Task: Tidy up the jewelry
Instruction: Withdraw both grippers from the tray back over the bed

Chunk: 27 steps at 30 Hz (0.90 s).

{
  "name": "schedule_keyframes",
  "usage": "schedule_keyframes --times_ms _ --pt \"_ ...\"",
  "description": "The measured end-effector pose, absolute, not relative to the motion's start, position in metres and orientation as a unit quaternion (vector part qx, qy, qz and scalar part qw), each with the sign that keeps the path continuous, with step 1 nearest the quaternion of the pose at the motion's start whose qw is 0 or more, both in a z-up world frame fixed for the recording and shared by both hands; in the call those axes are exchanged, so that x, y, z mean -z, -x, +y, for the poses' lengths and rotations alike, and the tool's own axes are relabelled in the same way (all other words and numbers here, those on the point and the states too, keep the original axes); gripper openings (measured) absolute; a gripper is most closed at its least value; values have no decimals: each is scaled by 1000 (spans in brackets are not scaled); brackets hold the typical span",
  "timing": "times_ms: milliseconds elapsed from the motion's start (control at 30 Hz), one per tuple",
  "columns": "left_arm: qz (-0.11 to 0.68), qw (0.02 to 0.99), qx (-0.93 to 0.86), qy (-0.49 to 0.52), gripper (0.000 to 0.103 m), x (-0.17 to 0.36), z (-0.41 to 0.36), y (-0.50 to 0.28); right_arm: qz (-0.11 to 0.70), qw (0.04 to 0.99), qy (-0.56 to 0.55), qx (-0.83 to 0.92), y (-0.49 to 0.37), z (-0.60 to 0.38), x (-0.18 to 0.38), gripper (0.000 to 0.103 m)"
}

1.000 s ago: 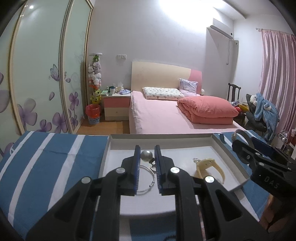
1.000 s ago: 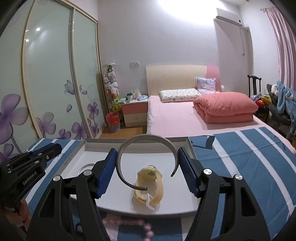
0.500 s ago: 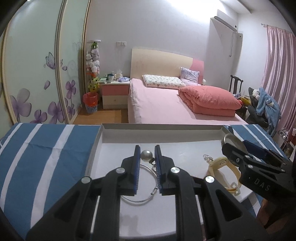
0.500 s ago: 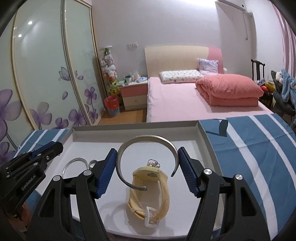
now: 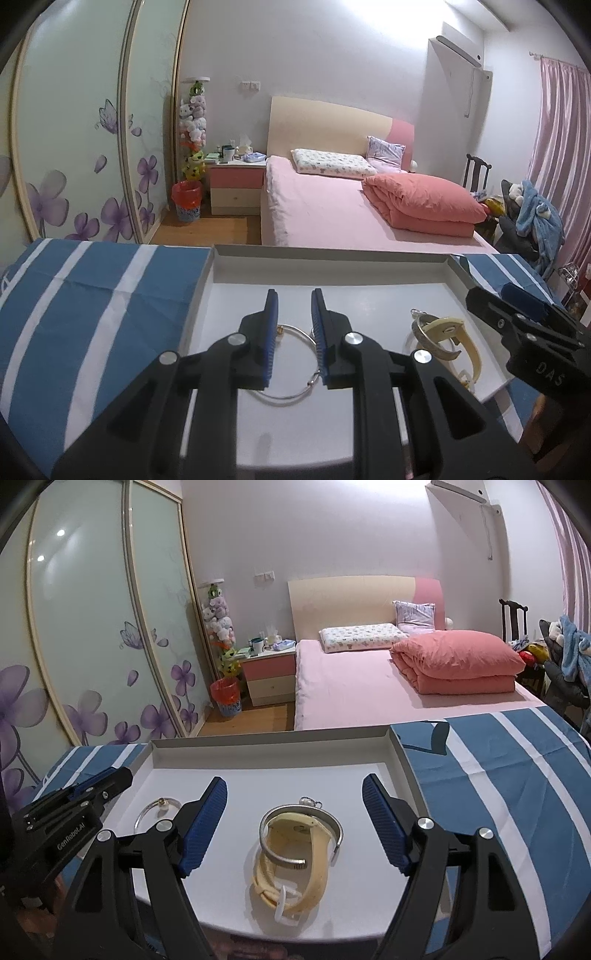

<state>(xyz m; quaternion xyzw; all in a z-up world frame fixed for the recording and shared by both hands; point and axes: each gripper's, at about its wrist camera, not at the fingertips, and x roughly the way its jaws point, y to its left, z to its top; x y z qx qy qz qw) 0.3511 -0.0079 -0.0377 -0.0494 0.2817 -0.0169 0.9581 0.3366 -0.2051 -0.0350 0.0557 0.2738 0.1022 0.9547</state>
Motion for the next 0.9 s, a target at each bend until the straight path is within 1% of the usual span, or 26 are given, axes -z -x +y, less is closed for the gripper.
schedule_keyframes --times_ms 200,333,533,633,767,900 --pt "271 961 14 50 20 23 -4 -320 264 957 -49 -107 -308 -210 26 76" --pt "265 963 14 52 20 16 0 -286 264 957 -42 -114 -283 -215 21 76" --pt "267 962 15 51 26 18 7 -233 291 948 -24 -125 -245 -219 32 75" --pt "275 960 11 49 27 24 10 -212 316 939 -15 -132 -228 -220 45 69" --pt "290 956 6 52 29 35 15 -192 352 926 -8 -138 -221 -216 60 54" --pt "300 952 2 54 30 43 20 -180 378 915 6 -143 -215 -209 73 48"
